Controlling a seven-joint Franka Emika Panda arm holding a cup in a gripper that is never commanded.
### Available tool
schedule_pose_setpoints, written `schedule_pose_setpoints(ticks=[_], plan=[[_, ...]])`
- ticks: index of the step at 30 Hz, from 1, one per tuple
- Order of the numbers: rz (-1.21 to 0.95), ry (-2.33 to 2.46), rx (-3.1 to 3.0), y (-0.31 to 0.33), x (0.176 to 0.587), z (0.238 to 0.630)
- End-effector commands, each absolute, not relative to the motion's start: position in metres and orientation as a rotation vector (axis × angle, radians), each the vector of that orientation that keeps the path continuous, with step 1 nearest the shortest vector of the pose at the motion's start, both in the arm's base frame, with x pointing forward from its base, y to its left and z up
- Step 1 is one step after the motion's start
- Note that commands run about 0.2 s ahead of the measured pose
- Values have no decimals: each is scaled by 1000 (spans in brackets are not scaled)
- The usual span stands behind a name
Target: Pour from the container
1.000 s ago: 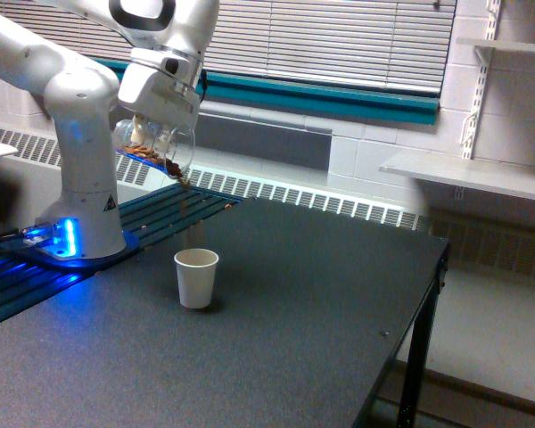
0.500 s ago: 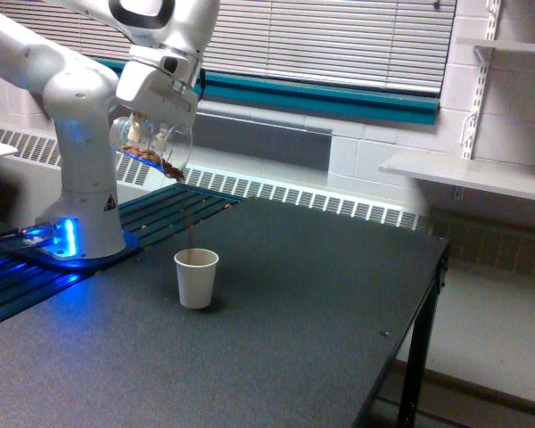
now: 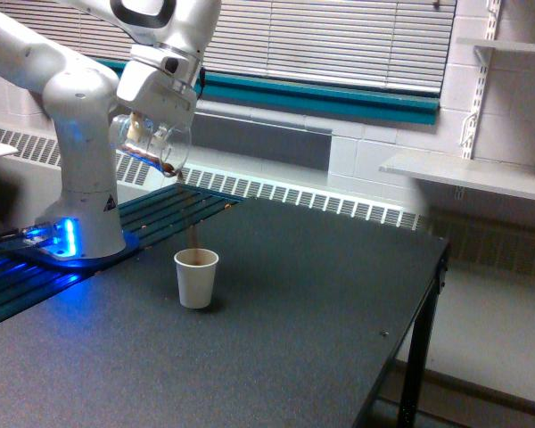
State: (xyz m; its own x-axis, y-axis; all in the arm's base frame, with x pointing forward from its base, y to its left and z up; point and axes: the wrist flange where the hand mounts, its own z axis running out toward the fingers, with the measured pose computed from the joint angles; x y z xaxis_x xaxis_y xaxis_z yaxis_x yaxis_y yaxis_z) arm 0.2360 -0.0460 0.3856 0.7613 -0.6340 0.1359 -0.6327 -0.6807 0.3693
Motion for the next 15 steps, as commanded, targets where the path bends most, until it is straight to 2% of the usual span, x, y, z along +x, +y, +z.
schedule_pose_setpoints(ticks=[1,15], plan=[[-43,-921,2558,-44,233,384],[-71,-903,2550,-47,231,388]])
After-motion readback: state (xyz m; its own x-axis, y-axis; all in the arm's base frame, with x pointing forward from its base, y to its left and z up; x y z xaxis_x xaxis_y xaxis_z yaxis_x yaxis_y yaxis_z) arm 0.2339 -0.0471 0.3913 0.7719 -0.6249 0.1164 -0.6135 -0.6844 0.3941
